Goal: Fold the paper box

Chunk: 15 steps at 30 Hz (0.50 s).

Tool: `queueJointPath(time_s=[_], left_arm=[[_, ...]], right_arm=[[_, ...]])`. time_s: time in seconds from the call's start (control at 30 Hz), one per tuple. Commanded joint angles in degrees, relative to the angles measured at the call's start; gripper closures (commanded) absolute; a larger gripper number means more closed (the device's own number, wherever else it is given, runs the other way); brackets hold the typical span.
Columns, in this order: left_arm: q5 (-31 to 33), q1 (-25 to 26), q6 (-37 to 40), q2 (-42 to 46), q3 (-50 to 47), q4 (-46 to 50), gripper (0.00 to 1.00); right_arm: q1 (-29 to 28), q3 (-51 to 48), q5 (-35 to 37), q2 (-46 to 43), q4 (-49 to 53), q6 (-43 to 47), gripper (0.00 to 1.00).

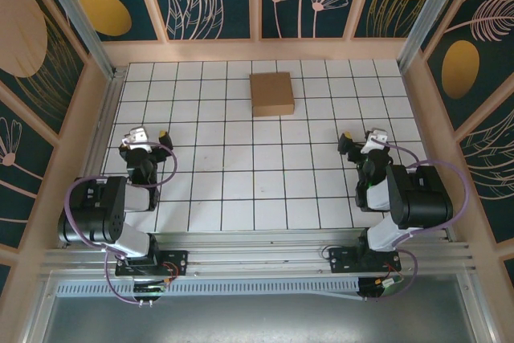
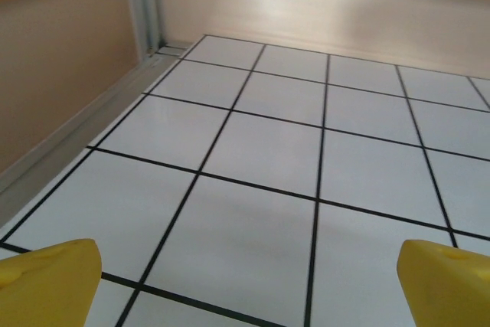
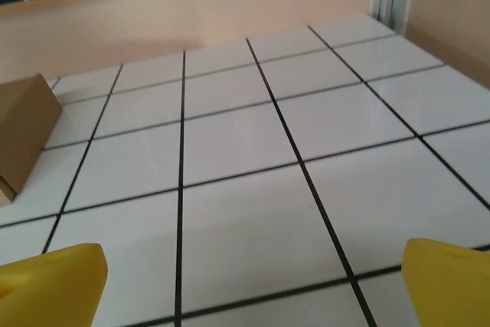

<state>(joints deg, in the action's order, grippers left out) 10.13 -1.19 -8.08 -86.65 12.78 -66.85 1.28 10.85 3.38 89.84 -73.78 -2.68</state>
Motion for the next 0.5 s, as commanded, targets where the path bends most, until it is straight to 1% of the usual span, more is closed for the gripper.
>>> queueJointPath(time_s=[0.0, 0.37, 0.47], left_arm=[[-5.0, -0.4, 1.7, -0.3, 0.0, -7.3, 0.01], [-4.8, -0.3, 2.0, -0.3, 0.2, -6.9, 0.01], [-6.4, -0.3, 2.5, -0.3, 0.6, -6.1, 0.01]], right_arm=[[-0.3, 0.7, 0.4, 0.1, -4.8, 1.4, 0.01], [-0.3, 0.7, 0.4, 0.2, -4.7, 1.4, 0.01], [-0.5, 0.8, 0.7, 0.2, -4.7, 1.6, 0.01]])
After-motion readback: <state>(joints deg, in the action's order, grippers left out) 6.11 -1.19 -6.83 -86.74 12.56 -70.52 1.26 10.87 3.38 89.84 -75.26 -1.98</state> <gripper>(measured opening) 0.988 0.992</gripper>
